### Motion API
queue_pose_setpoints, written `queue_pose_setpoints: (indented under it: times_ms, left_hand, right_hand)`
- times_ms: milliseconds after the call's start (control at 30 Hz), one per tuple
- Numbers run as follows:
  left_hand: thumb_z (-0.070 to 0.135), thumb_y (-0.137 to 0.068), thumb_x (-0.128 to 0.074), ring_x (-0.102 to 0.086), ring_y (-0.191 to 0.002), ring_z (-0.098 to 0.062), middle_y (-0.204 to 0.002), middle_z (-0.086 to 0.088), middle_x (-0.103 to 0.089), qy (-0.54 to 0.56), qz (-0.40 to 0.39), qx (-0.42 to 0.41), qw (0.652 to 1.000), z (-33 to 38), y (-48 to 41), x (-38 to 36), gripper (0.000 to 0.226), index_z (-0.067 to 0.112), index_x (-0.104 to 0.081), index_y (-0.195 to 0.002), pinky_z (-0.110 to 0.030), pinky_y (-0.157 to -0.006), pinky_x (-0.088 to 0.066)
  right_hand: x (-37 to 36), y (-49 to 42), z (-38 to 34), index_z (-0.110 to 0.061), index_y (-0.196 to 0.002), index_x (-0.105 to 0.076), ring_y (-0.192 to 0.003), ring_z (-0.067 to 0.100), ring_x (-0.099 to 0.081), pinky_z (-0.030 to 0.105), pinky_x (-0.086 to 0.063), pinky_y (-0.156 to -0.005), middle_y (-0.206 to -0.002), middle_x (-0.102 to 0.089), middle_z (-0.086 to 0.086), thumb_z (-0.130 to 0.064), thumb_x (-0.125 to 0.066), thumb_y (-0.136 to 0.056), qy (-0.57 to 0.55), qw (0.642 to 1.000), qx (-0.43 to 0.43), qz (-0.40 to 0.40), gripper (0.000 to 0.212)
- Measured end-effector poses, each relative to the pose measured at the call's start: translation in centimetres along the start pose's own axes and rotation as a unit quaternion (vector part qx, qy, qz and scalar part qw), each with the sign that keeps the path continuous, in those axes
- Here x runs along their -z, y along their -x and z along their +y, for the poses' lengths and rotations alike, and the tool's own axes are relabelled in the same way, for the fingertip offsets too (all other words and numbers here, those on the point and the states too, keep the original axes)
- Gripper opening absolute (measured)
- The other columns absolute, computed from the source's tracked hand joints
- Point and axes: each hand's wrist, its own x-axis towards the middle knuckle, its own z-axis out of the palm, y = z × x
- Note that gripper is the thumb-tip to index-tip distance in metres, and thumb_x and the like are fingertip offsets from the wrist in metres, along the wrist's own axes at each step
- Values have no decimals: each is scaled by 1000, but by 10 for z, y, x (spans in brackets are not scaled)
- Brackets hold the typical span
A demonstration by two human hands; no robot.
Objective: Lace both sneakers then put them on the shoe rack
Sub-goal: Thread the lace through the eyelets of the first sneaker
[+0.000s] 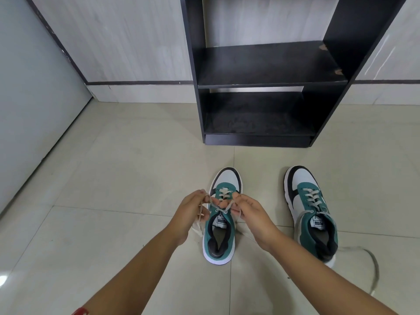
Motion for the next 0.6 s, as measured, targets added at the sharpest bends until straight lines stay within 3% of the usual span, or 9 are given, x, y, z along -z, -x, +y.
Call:
queue_pose_setpoints:
  times_ms: [100,167,333,467,600]
  left_hand:
    - [22,-97,-38,-36,-42,-13,-78,-2,-66,-20,-12,-23,999,2,4,-4,27,11,-57,-82,-25,-46,-28]
    - [21,-98,-38,-33,-42,-11,-75,-2,-63,-33,-18,-31,999,2,5,-5,26,13,-61,-87,-24,-45,-23]
    - [16,-98,-36,-31,-44,-11,-77,-10,-56,-52,-34,-71,996,0,3,-5,26,16,-61,-108,-19,-42,-24]
    - [9,-97,-35,-29,-44,-9,-71,-6,-55,-37,-44,-96,994,-2,2,-3,28,13,-61,-108,-15,-40,-25]
    - [1,-96,-37,-32,-43,-5,-68,-6,-52,-37,-76,-108,991,-4,2,0,24,2,-61,-98,-13,-42,-26]
  right_hand:
    - [-2,-2,2,-13,-81,-57,-84,17,-64,12,-52,-70,-78,-65,3,-23,-42,-99,-45,999,-7,9,26]
    - [-3,-3,4,-12,-83,-58,-77,15,-63,14,-53,-71,-75,-61,5,-17,-42,-99,-71,997,-7,5,23]
    - [-3,-6,7,-16,-87,-64,-81,23,-53,33,-39,-85,-76,-60,6,-14,-45,-97,-61,998,5,5,21]
    - [-3,-8,7,-15,-90,-64,-74,20,-52,28,-37,-72,-74,-59,6,-10,-44,-97,-78,997,0,13,22]
    - [0,-11,10,-9,-102,-59,-71,17,-56,22,-47,-73,-75,-58,8,-3,-40,-97,-100,995,-7,1,20]
